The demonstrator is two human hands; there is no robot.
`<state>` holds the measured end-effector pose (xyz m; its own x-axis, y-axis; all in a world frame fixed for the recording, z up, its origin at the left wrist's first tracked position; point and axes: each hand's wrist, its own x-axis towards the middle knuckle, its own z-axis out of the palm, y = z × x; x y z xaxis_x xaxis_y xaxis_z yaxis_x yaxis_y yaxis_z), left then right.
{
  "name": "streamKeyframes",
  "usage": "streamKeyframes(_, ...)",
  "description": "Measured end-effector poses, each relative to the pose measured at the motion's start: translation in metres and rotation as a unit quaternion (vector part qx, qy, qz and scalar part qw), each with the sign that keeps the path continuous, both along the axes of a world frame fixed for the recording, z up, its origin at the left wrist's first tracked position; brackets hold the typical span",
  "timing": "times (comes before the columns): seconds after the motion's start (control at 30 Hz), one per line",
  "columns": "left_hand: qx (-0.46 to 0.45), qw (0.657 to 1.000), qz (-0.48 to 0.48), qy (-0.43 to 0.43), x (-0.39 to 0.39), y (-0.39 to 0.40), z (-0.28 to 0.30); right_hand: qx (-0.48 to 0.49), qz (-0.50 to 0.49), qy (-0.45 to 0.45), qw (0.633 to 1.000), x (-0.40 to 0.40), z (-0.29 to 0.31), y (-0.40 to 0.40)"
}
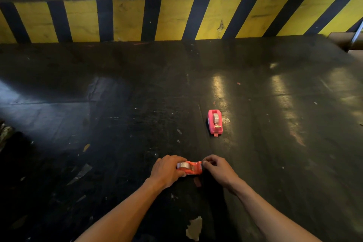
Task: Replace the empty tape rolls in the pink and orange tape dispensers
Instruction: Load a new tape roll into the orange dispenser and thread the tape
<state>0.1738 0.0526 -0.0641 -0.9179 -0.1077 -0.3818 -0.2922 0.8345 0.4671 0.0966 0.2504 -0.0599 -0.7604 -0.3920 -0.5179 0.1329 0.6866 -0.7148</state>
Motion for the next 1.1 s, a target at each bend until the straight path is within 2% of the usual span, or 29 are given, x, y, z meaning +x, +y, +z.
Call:
streamKeyframes(0.13, 0.012, 1.000, 0.016, 0.011, 0.001, 0.002, 0.002, 0.078, 0.103, 0.089, 0.988, 0.011, -0.006, -0.023)
streamKeyframes(0.27, 0.013, 1.000, 0.019, 0.016, 0.002, 0.004, 0.005, 0.121, 0.131, 0.149, 0.973, 0.015, -0.004, -0.035)
streamKeyframes(0.7, 0.020, 0.999, 0.024, 0.016, 0.002, 0.005, 0.003, 0.104, 0.112, 0.168, 0.974, 0.019, -0.001, -0.044)
streamKeyframes(0.9, 0.010, 1.000, 0.025, 0.010, 0.001, 0.004, 0.000, 0.105, 0.098, 0.235, 0.961, 0.027, -0.005, -0.045)
streamKeyframes(1.1, 0.009, 1.000, 0.010, -0.001, -0.002, 0.002, 0.001, 0.052, 0.103, 0.278, 0.954, 0.034, -0.006, -0.047)
